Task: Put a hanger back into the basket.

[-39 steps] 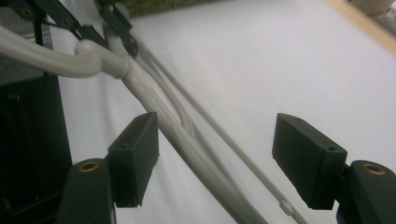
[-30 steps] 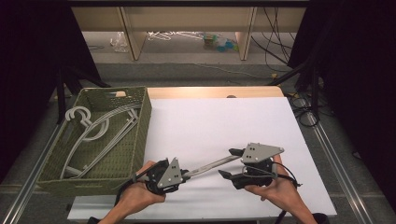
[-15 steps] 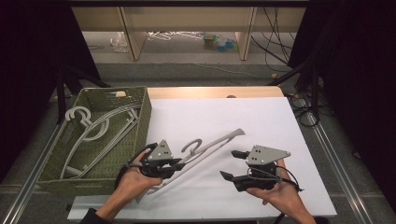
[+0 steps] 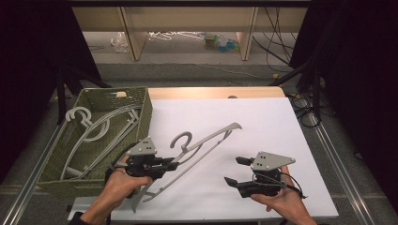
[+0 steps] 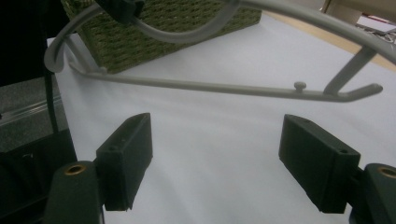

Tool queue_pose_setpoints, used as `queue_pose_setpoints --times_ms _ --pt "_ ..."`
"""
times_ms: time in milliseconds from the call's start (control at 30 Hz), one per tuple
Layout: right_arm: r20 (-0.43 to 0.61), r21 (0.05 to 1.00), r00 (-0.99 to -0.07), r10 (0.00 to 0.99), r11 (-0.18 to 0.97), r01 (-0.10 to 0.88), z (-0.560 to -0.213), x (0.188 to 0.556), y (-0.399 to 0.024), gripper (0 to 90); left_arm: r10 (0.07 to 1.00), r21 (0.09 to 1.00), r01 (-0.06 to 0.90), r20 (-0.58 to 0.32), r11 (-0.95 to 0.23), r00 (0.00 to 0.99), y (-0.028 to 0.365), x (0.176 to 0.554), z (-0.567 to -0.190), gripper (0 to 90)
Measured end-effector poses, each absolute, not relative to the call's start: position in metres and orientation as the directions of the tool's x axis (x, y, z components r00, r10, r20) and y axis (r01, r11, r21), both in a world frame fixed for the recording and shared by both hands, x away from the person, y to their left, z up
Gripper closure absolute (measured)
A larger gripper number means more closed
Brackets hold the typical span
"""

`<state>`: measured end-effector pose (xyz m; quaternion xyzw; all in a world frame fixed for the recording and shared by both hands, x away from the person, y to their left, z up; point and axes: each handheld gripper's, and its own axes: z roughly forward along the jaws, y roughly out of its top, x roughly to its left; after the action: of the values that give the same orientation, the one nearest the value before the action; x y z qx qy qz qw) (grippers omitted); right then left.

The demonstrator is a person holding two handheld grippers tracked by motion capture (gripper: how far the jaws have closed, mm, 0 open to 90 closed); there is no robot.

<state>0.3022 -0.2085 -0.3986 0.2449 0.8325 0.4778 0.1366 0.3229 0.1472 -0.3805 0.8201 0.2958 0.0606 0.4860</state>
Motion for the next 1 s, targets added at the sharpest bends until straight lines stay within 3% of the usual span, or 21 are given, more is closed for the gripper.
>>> queue_pose_setpoints --times_ms 400,1000 --pt "0.021 0.870 -0.842 0.539 0.406 0.282 -0.404 0.298 -0.216 23.9 0.559 0.846 0.444 -0.224 -0.295 0.798 0.176 0.308 -0.338 79.0" --pt "0.039 0.871 -0.829 0.558 0.388 0.302 -0.408 0.296 -0.220 20.6 0.675 0.870 0.410 -0.129 -0.275 0.726 0.240 0.321 -0.274 79.0"
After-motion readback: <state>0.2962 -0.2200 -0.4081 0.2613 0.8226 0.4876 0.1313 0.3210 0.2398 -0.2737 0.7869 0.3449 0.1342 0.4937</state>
